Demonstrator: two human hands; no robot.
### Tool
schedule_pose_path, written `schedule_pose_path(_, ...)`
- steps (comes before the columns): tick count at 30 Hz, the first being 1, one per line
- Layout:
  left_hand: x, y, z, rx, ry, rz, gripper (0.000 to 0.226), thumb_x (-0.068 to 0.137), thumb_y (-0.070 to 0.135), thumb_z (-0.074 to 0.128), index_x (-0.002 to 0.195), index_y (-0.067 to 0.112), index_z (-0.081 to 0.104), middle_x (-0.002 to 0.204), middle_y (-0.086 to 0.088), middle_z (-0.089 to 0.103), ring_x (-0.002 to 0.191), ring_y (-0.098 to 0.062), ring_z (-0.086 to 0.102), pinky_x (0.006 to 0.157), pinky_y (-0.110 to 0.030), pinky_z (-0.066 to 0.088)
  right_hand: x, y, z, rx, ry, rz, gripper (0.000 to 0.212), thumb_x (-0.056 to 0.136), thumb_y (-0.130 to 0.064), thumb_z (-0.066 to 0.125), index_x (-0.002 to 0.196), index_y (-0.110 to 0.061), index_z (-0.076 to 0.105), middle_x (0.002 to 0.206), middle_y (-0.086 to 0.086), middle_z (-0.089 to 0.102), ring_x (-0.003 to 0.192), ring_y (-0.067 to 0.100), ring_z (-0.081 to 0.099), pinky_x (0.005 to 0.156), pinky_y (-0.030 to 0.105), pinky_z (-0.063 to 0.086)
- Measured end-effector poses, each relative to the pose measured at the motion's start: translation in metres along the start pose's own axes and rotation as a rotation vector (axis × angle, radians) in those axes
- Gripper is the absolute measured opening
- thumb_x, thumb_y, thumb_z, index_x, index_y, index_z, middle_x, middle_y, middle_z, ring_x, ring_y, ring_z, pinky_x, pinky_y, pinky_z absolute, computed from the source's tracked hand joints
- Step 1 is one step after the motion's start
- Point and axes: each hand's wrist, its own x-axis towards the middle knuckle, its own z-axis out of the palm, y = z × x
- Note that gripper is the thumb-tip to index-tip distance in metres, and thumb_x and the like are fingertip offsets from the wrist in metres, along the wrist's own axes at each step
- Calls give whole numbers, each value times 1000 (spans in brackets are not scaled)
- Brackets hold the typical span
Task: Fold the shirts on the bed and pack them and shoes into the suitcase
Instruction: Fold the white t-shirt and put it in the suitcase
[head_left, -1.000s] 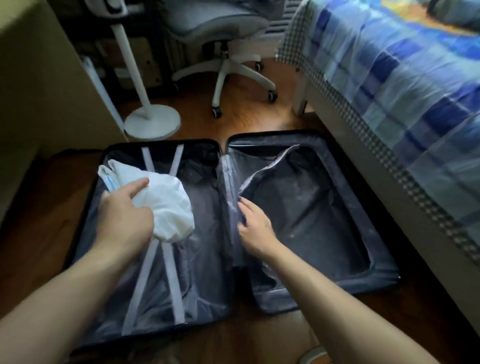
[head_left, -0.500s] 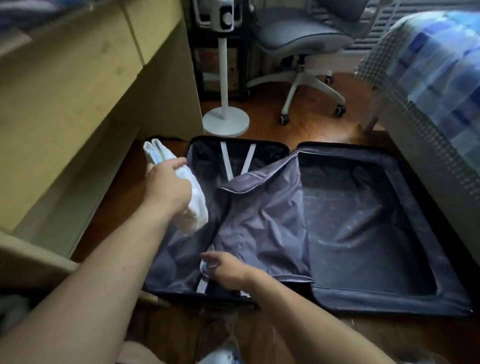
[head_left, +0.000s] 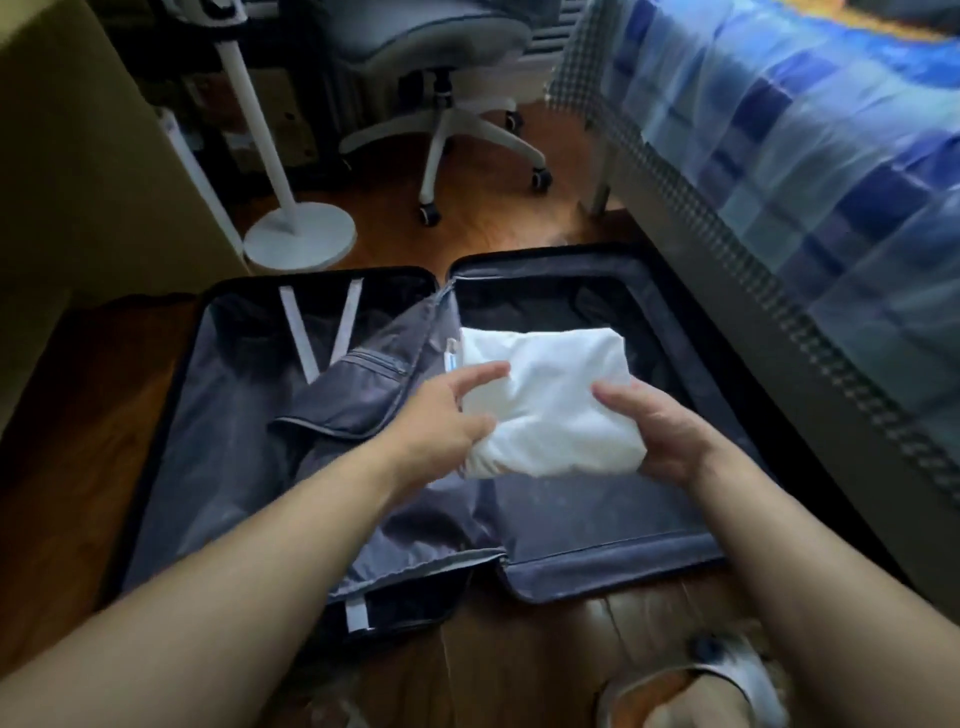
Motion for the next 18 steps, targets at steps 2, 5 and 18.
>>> schedule_pose_path(2,29,-23,25,241,-129,-50,71,82,-14,50,143,22,56,137,5,58,119,-15,62,108,-27,46,9,22,-39,-70,112,40,50,94,-2,59,143,-10,50,140,21,58,123,40,59,100,58,50)
schedule_pose_path(5,77,-73,78,539,-256,-264,56,90,-3,46,143,14,55,137,-1,59,123,-20,58,90,-13,42,34,86,-105,-307,408,178,49,79,16,60,123,-6,63,124,25,67,102,34,69,90,48,55)
schedule_pose_path(18,44,-185,72,1459,-133,75,55,66,30,81,118,17,71,142,-22,55,128,-49,51,102,-54,48,99,184,-121,-1070,330,494,57,96,-12,45,151,-10,31,147,17,25,133,40,43,112,34,33)
